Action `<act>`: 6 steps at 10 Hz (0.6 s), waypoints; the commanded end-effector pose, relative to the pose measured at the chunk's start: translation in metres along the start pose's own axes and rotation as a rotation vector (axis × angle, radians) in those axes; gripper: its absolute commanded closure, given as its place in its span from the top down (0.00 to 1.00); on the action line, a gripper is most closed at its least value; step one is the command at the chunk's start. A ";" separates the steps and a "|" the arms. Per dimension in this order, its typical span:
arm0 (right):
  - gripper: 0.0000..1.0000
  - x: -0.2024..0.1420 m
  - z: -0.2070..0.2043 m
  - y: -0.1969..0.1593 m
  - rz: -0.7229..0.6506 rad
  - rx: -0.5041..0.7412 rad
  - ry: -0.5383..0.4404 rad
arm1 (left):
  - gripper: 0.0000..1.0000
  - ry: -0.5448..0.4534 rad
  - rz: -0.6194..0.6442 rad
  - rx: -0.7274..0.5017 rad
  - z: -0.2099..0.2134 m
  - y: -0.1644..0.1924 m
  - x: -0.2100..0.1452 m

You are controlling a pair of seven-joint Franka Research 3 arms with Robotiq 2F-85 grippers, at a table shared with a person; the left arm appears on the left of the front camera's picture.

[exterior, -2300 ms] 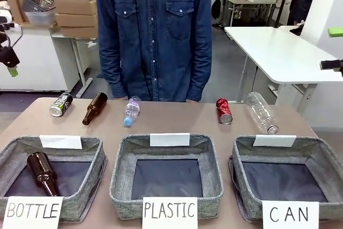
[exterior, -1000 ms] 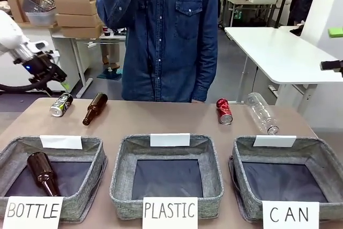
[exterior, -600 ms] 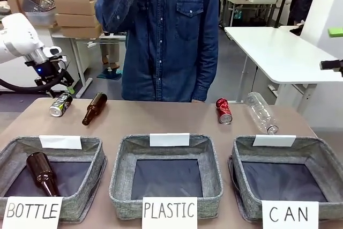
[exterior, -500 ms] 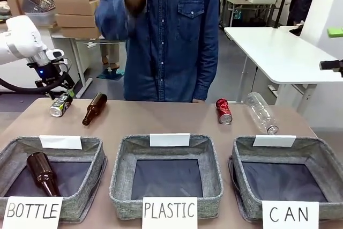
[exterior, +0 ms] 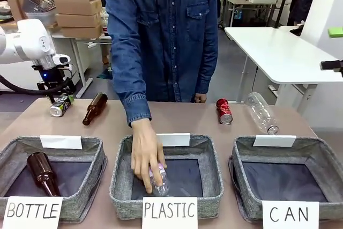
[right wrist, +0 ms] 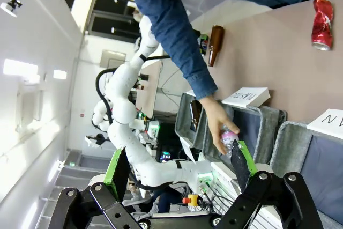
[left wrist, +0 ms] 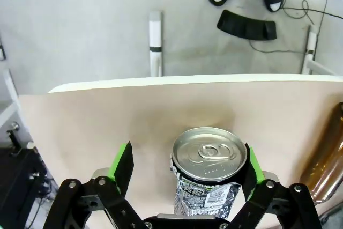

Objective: Sort the can waste into the basket.
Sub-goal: Pick up the can waste from the table and place it in the right Fabric basket.

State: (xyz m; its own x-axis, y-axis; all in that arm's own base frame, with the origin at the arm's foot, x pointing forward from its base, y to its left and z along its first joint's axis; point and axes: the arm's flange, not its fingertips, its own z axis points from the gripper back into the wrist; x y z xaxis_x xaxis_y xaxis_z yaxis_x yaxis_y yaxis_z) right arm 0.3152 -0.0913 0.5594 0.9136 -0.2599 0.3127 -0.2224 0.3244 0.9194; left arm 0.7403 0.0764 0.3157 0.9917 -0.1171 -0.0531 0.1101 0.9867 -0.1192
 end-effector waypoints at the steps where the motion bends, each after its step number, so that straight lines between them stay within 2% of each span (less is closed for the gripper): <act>1: 1.00 0.002 -0.001 0.001 0.027 0.029 -0.009 | 1.00 0.011 -0.045 0.021 0.000 -0.003 -0.010; 2: 1.00 0.002 -0.001 0.001 0.027 0.029 -0.009 | 0.42 0.019 -0.059 0.031 0.001 -0.006 -0.009; 3: 1.00 0.002 -0.001 0.001 0.027 0.029 -0.009 | 0.43 0.012 -0.067 0.033 0.002 -0.007 -0.010; 4: 1.00 0.002 -0.001 0.001 0.027 0.029 -0.009 | 0.00 0.011 -0.065 0.036 0.002 -0.008 -0.010; 5: 1.00 0.002 -0.001 0.001 0.027 0.029 -0.009 | 0.37 0.016 -0.064 0.038 0.003 -0.008 -0.010; 6: 1.00 0.002 -0.001 0.001 0.027 0.029 -0.009 | 0.00 0.013 -0.061 0.039 0.004 -0.008 -0.010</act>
State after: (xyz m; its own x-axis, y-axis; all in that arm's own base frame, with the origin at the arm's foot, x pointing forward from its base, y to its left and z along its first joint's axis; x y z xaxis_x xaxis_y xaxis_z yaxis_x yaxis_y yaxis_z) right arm 0.3152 -0.0913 0.5594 0.9135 -0.2598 0.3130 -0.2228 0.3245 0.9193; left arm 0.7402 0.0711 0.3180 0.9850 -0.1637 -0.0553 0.1579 0.9827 -0.0969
